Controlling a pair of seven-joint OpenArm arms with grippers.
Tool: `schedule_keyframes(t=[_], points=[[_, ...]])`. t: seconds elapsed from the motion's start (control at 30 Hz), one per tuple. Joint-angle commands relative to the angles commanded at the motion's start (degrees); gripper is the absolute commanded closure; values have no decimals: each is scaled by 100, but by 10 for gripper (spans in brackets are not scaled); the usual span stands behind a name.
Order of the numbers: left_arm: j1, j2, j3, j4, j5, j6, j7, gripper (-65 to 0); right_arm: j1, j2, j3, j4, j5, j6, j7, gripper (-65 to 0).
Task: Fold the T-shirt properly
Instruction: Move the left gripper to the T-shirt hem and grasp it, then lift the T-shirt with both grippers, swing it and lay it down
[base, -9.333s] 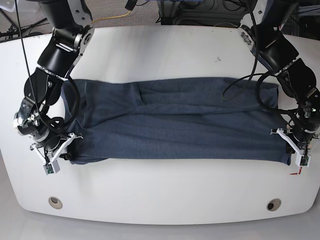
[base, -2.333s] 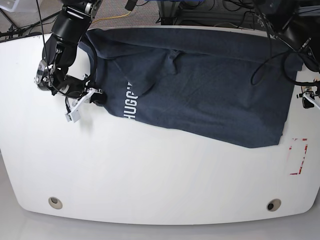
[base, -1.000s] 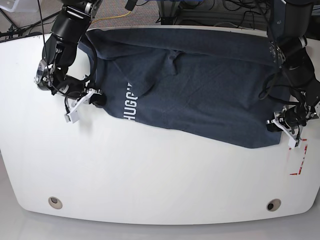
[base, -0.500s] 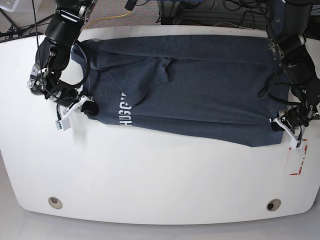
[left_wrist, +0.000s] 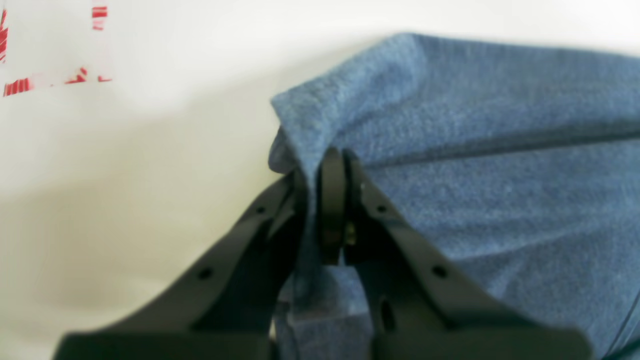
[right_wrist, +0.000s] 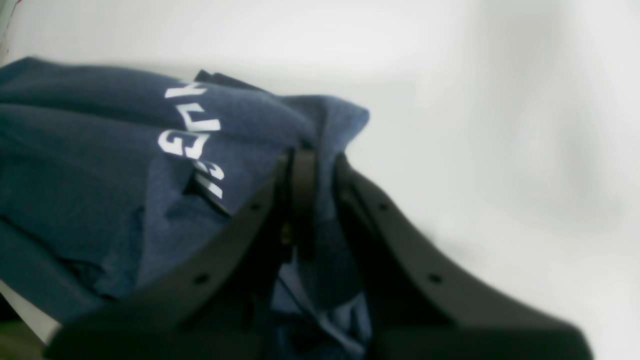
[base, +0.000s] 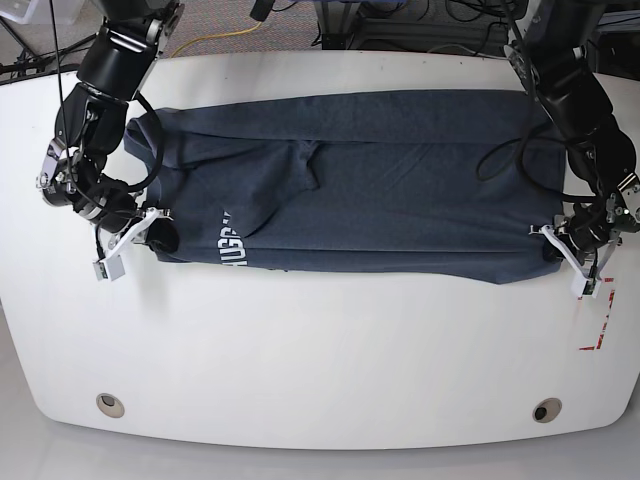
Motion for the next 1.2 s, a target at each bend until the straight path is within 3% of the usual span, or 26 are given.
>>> schedule_keyframes(t=[0.3, 0.67, 0.87, 1.03, 1.2], points=[[-9, 18, 18, 598, 0, 0, 18, 0, 167, 123, -18, -9, 0, 0, 0, 0], [-299, 26, 220, 1477, -9, 0, 26, 0, 1635, 668, -1152, -26, -18, 0, 18, 0], [-598, 18, 202, 1916, -9, 0, 26, 0, 2716, 976, -1776, -536, -18, 0, 18, 0], [-879, -18, 193, 1943, 9, 0, 554, 0, 3182, 1073, -2004, -853, -9, 0, 18, 0], [-905, -18, 123, 1960, -18, 0, 633, 0, 3182, 1046, -2013, -853, -9, 0, 18, 0]])
